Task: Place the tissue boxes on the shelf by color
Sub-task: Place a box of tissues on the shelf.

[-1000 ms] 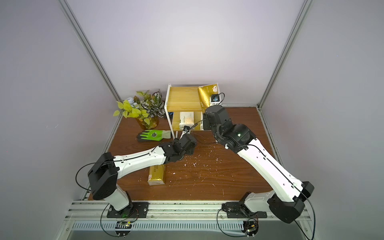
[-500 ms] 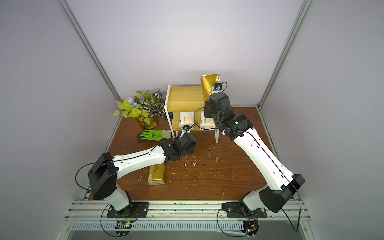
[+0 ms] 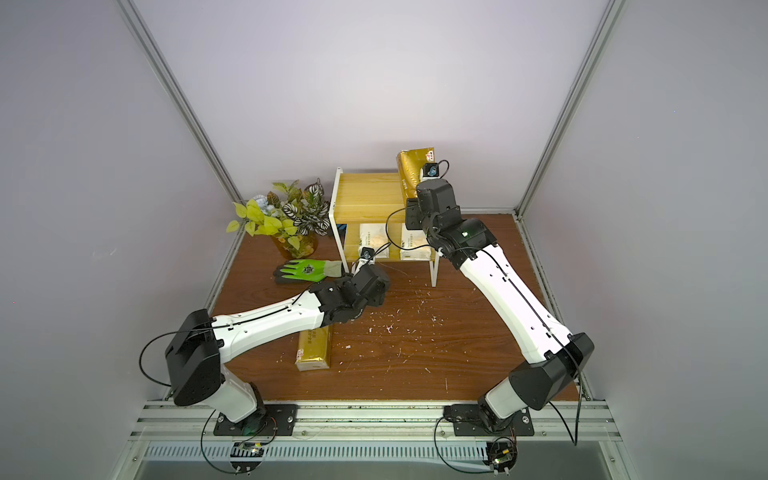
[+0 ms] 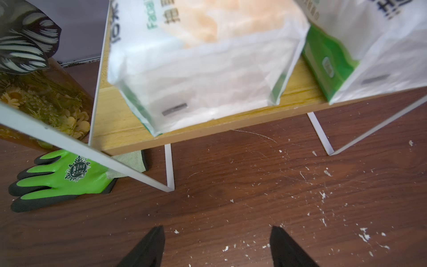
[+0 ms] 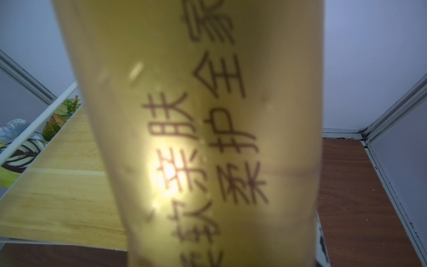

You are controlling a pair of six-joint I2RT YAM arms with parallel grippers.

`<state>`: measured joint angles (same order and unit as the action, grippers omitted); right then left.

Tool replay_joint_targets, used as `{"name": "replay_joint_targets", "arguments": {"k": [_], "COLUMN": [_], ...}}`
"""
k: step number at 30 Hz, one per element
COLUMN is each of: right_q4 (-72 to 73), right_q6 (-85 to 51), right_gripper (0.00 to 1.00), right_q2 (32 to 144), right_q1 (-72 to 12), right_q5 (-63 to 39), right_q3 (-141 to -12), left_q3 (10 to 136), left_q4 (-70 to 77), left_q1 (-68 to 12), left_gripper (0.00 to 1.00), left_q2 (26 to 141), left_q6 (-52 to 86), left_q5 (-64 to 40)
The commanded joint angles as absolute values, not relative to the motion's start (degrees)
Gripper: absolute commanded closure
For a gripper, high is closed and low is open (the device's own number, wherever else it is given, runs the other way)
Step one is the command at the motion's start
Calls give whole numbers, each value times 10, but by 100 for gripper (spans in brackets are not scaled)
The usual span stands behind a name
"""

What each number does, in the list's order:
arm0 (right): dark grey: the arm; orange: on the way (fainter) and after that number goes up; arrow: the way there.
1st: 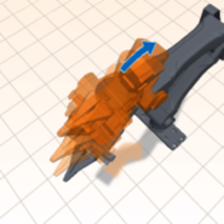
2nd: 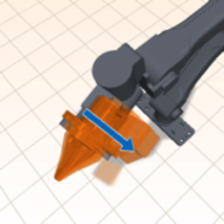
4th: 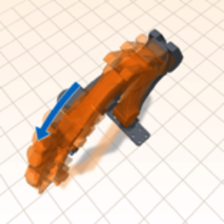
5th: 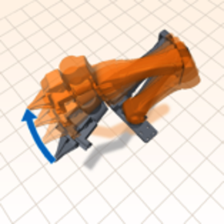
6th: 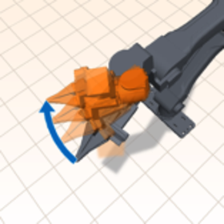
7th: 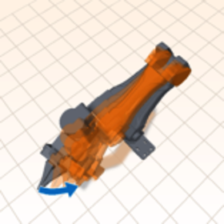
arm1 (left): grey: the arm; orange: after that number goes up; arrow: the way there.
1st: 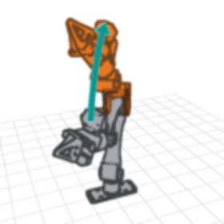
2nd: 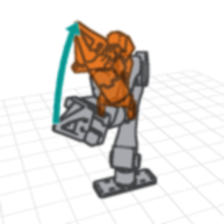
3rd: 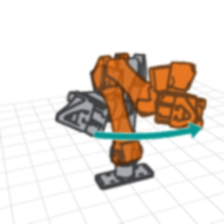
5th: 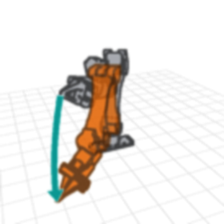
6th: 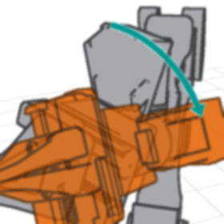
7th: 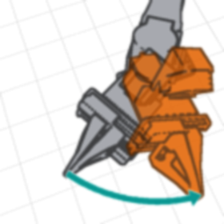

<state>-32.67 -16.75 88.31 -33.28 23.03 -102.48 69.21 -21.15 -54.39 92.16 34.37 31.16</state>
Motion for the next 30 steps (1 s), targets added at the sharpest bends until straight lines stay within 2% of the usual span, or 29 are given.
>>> {"name": "replay_joint_targets", "arguments": {"k": [1,4,8,10,11,14,15,16,22,30], "right_q4": [-300,-301,-304,-308,-311,-310,-310,-309,-297,-276], "right_q6": [-179,-179,-173,-172,-171,-168,-168,-168,-167,-200], "right_gripper": [49,34,23,20,15,9,3,1,1,1], "right_q2": [882,879,873,869,867,860,857,855,837,759], "right_q1": [-330,-330,-330,-330,-330,-330,-330,-330,-330,-332], "right_q5": [226,224,216,213,212,212,212,211,204,183], "right_q3": [-1048,-1046,-1047,-1051,-1052,-1054,-1053,-1053,-1046,-985], "left_q3": [691,686,683,684,685,689,691,693,703,699], "left_q4": [-232,-232,-233,-232,-232,-231,-232,-232,-231,-245], "left_q1": [-541,-541,-541,-541,-541,-541,-541,-541,-543,-543], "left_gripper": [24,23,22,22,22,22,22,22,21,21], "left_q2": [905,901,901,902,903,908,911,913,921,906], "left_q6": [354,359,358,358,358,358,357,355,351,351], "left_q5": [320,320,322,321,321,318,317,315,315,341]}}
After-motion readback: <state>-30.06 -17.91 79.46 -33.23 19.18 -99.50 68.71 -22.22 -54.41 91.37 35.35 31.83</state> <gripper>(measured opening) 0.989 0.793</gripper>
